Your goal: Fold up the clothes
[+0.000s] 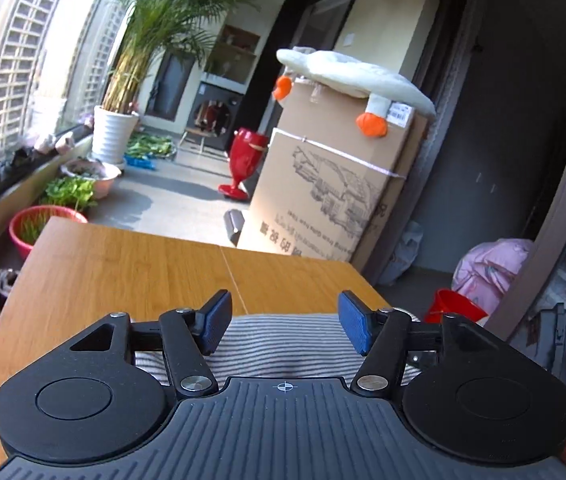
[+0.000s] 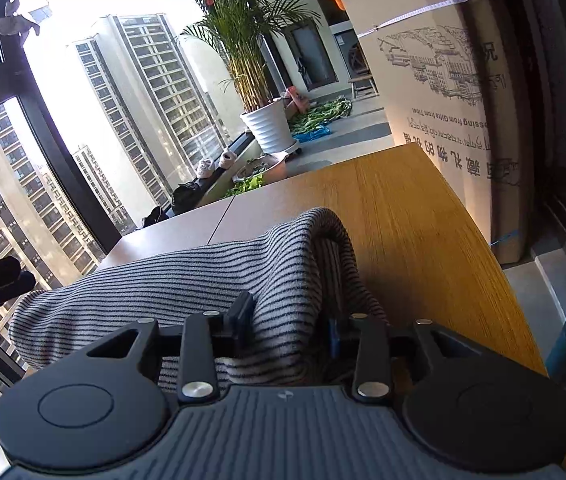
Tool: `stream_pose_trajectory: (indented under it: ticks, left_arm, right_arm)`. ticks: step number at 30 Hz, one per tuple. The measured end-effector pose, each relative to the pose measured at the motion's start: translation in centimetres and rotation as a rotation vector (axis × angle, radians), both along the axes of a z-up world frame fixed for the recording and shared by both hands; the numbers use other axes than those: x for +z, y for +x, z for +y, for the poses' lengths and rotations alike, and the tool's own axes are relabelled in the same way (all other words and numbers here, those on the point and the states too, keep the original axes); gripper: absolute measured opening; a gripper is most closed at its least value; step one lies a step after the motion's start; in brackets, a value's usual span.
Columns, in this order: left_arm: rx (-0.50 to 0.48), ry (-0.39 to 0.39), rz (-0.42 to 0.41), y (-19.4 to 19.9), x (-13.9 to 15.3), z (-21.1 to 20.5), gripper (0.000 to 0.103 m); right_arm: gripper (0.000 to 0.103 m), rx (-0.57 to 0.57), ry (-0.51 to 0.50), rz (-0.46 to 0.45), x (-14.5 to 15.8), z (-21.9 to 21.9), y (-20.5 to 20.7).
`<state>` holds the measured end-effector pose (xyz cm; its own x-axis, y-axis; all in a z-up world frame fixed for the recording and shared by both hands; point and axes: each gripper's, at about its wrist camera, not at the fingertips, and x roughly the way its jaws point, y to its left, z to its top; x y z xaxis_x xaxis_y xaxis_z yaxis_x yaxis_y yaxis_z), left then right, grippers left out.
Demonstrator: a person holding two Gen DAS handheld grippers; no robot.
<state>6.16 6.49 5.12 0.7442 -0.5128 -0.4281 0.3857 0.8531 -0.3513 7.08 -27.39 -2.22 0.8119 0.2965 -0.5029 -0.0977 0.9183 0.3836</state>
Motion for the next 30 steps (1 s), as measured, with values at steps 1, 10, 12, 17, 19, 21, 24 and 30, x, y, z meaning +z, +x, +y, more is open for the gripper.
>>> stream_pose_trajectory:
  ticks: [1,10,12,17,19,21,24,30]
  left_arm:
    - [0.004,0.021,0.042,0.2,-1.1,-0.6,0.064]
    - [0.029,0.273,-0.090,-1.7,-4.0,-3.1,0.064]
    - [0.026,0.289,-0.110,-2.5,-3.8,-3.1,0.073]
    - [0.000,0.256,-0.102,-3.1,-3.1,-2.5,0.086]
    - [0.008,0.245,-0.090,-3.1,-3.2,-2.4,0.086]
    - [0.039,0.229,-0.083,-3.9,-2.6,-2.2,0.086]
    - [0.099,0.218,-0.081,-5.3,-1.8,-1.6,0.089]
    - [0.162,0.218,-0.038,-2.4,-3.2,-0.8,0.091]
  right_arm:
    - [0.039,-0.008,-0.005,-0.001,0.0,-0.1,-0.3]
    - [0.054,-0.099,-0.027,-0.017,0.8,0.9,-3.0]
    - [0.054,-0.096,-0.099,-0.076,1.8,2.0,-4.7]
    - [0.054,-0.077,-0.160,-0.188,3.9,2.8,-6.2]
    - [0.054,0.000,-0.117,-0.168,4.1,3.1,-5.4]
    - [0.054,0.066,-0.088,-0.118,3.7,3.7,-4.5]
    - [0.054,0.082,-0.141,-0.088,1.9,4.7,-3.7]
    - [0.054,0.072,-0.234,-0.111,1.5,6.5,-2.1]
